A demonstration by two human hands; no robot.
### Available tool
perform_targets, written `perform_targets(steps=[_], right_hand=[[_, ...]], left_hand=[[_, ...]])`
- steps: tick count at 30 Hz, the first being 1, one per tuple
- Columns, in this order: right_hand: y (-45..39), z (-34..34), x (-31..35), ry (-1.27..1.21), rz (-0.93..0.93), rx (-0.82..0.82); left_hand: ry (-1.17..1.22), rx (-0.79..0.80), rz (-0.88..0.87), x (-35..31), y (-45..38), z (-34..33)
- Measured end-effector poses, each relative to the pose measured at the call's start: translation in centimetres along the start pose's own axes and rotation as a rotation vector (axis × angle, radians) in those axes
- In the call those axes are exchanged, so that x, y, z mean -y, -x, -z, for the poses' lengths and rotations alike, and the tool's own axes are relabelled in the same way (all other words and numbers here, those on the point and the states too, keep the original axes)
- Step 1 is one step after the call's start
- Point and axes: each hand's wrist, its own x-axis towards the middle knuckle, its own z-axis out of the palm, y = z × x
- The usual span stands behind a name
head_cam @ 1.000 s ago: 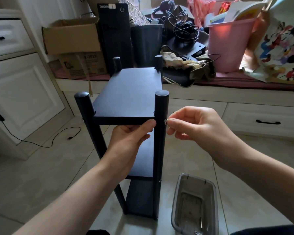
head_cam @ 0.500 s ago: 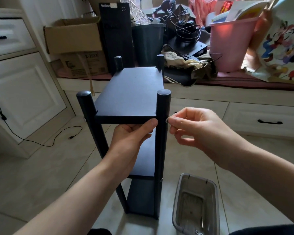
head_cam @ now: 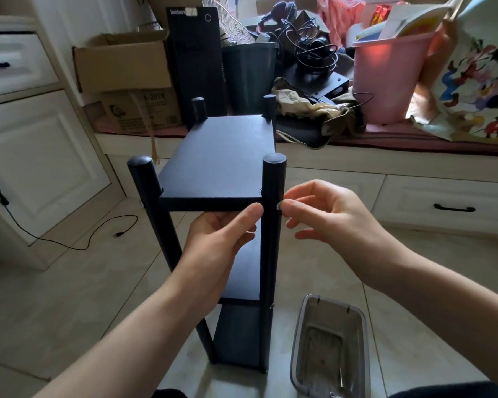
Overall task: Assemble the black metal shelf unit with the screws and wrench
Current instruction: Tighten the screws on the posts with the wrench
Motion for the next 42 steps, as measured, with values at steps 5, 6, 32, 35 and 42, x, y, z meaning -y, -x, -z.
perform_targets(steps=[5,6,32,35,42], right_hand=[[-0.4,0.4,-0.2,-0.045,-0.071,0.075],[-0.5,0.4,-0.2,-0.050,-0.068,0.082],[-4.7,-0.4,1.3,-0.493,-0.405,0.214],[-5.0,-0.7,1.4,-0.458,-0.353,0.221],[-5.2,-0.8,0.8,-0.428,-0.318,0.207]], left_hand=[[-0.425,-0.139,-0.101,-1.2,1.3,0.6],[-0.563,-0.224,-0.259,-1.2,1.6,0.8],[-1.164,-0.274,-0.780,-1.6,-0.6,-1.3],[-1.168,-0.290,-0.810,-1.5,-0.7,-1.3],[-1.295,-0.279,-0.789,-1.1,-0.8,-0.6]])
